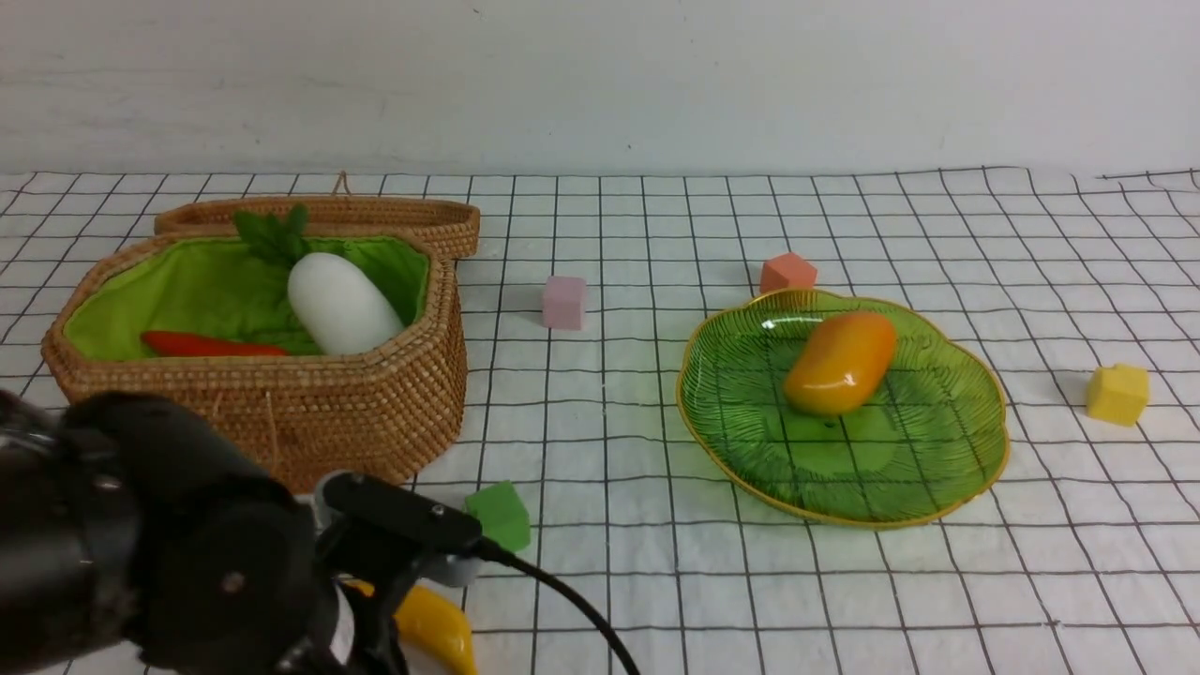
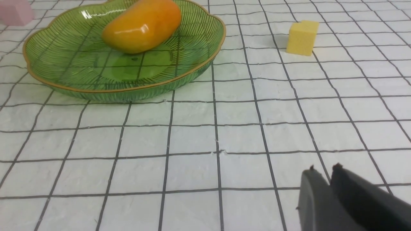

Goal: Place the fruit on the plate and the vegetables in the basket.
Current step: Grab a mangosteen with your left arm and put it on the plate on the right

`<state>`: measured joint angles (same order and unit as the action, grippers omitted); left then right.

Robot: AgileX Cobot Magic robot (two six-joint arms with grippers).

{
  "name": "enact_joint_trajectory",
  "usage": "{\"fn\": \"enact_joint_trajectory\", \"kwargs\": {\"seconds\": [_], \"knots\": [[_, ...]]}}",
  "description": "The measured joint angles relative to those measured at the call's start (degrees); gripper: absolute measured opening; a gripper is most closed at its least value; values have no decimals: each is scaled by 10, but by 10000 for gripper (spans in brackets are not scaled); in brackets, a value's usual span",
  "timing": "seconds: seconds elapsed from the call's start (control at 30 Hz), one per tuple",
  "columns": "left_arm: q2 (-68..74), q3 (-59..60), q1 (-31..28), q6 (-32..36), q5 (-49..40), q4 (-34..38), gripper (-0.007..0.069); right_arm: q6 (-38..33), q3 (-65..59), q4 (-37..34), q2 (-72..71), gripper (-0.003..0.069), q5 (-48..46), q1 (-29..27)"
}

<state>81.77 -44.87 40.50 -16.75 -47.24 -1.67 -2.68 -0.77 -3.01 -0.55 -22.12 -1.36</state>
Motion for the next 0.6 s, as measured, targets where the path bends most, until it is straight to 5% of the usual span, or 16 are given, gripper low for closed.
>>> {"fn": "enact_joint_trajectory", "kwargs": {"seconds": [0.17,0.3,0.6], "knots": [[86,0,1,-43,39,-47,641,0,0,0,0,101,0,0],[113,-3,1,-28,37,-36,547,0,0,0,0,106,0,0],[63,-145,1,147,-30,132,547,0,0,0,0,122,0,0]]}}
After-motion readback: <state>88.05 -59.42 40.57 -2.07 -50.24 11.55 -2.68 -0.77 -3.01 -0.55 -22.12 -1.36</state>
